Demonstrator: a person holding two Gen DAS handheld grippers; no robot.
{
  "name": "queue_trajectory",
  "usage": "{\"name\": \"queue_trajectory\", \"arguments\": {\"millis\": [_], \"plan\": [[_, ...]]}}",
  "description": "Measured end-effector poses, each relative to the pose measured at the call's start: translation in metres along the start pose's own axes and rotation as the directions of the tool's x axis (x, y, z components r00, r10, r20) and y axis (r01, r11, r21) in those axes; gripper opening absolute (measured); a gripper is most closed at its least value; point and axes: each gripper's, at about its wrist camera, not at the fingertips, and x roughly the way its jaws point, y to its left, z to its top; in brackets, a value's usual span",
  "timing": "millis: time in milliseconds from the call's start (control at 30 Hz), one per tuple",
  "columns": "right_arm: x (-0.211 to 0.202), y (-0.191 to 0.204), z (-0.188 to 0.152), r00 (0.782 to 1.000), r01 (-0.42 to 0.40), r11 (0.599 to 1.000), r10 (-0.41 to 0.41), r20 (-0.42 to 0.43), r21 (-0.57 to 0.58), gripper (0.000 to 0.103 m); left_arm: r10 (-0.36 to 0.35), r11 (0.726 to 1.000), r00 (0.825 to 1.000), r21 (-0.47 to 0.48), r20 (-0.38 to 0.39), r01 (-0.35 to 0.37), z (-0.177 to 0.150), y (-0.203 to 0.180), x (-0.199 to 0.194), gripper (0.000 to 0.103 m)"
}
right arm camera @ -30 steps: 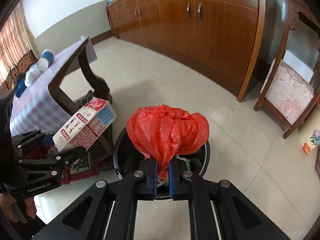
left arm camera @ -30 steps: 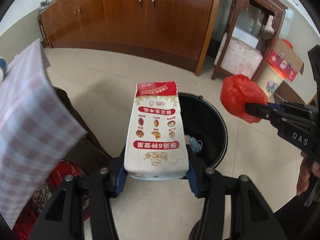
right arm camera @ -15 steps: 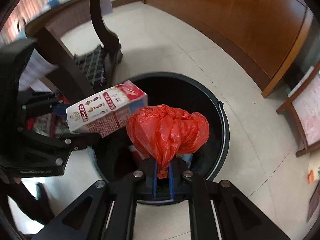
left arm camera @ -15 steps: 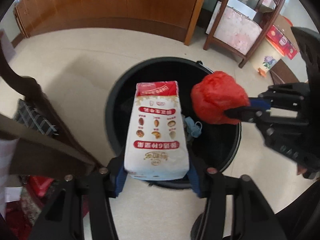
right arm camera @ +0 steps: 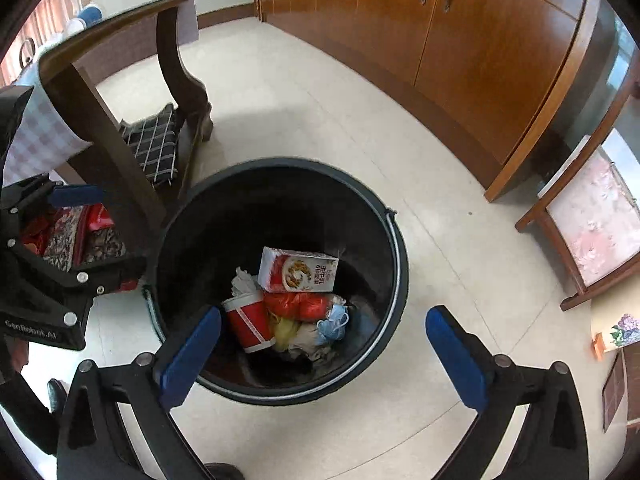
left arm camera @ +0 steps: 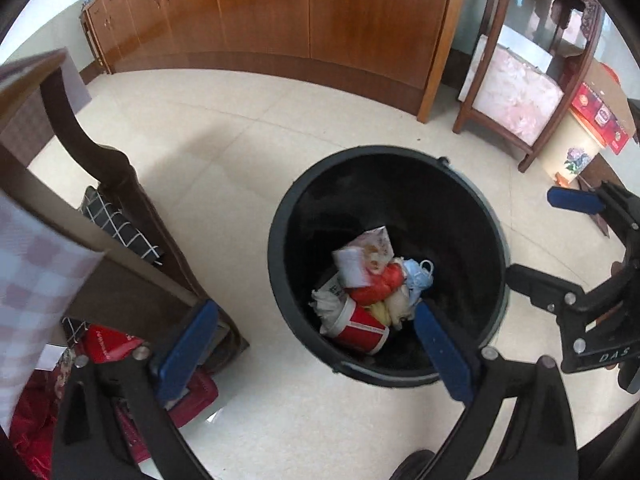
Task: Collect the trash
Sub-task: 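Open both tools to drop carton box and red bag into the bucket, then move both tools back to the table toward the towel and plastic bag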
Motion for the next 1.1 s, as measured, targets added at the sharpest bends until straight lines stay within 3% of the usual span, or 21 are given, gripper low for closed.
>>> {"name": "queue_trajectory", "arguments": {"millis": [400, 700, 1100], "plan": [[-0.075, 0.023, 0.001, 0.992, 0.001, 0.998, -0.009, 0.127, 0.063, 0.103, 0.032, 0.998, 0.995, -0.062, 0.092, -0.026, -0.015, 0.027, -0.063, 0.1], [-0.109, 0.067, 0.019, 0.979, -0.045, 0.999, 0.041, 0.2, 0.018, 0.103, 0.094, 0.989, 0.984, -0.128, 0.149, -0.075, -0.027, 0.053, -0.106, 0.1], [-0.141, 0.128, 0.056, 0.952, -0.107, 0.991, 0.127, 0.279, -0.083, 0.103, 0.227, 0.955, 0.939, -0.248, 0.259, -0.162, -0.038, 0.11, -0.168, 0.1]]}}
